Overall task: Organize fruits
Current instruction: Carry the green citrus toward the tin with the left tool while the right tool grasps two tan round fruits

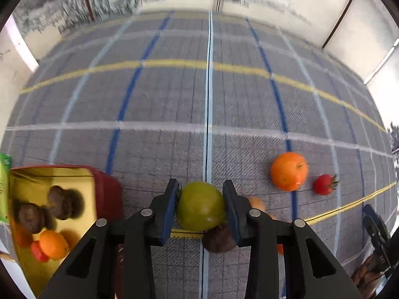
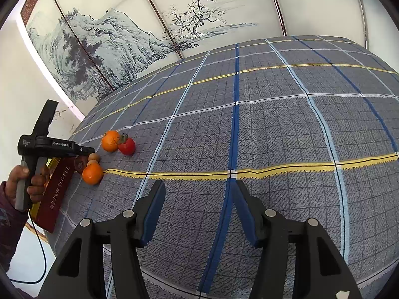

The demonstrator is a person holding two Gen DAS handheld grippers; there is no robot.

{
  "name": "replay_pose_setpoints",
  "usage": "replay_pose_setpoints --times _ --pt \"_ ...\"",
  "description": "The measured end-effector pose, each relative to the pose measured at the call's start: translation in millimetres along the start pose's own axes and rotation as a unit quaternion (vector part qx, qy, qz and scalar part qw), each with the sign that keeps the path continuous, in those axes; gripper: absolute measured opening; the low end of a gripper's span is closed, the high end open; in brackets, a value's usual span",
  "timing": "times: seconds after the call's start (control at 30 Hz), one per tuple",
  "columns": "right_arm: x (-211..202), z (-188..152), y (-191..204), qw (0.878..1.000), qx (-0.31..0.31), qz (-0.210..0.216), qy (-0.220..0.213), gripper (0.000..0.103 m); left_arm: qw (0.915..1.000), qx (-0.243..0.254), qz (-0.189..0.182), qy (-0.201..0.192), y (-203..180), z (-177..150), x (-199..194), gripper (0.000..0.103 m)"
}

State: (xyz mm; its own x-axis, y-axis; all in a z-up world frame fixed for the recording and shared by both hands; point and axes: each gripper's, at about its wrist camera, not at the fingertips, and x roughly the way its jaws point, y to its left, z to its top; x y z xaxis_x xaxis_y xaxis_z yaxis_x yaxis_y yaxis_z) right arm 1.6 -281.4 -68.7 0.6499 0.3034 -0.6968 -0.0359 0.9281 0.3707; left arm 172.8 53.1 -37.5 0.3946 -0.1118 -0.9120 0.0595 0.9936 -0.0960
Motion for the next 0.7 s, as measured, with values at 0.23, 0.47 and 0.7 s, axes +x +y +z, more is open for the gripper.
replay_pose_setpoints --times 0.23,0.47,0.7 --pt "0.2 -0.2 3.1 1.000 -0.009 -0.008 0.001 0.054 0.9960 -0.027 -0.038 -0.077 14.6 -13.6 -75.2 0.037" --pt "0.5 -2.2 22.7 0.999 -0.045 -0.009 0.003 0.055 0.9933 -0.016 -0.056 -0.100 12.3 -53.2 -112.7 0.037" --pt "17.1 9.7 103.2 0.986 -0.125 0.101 0.034 0.033 0.9923 -0.019 -0.047 -0.113 24.2 -83.6 -130.7 0.037"
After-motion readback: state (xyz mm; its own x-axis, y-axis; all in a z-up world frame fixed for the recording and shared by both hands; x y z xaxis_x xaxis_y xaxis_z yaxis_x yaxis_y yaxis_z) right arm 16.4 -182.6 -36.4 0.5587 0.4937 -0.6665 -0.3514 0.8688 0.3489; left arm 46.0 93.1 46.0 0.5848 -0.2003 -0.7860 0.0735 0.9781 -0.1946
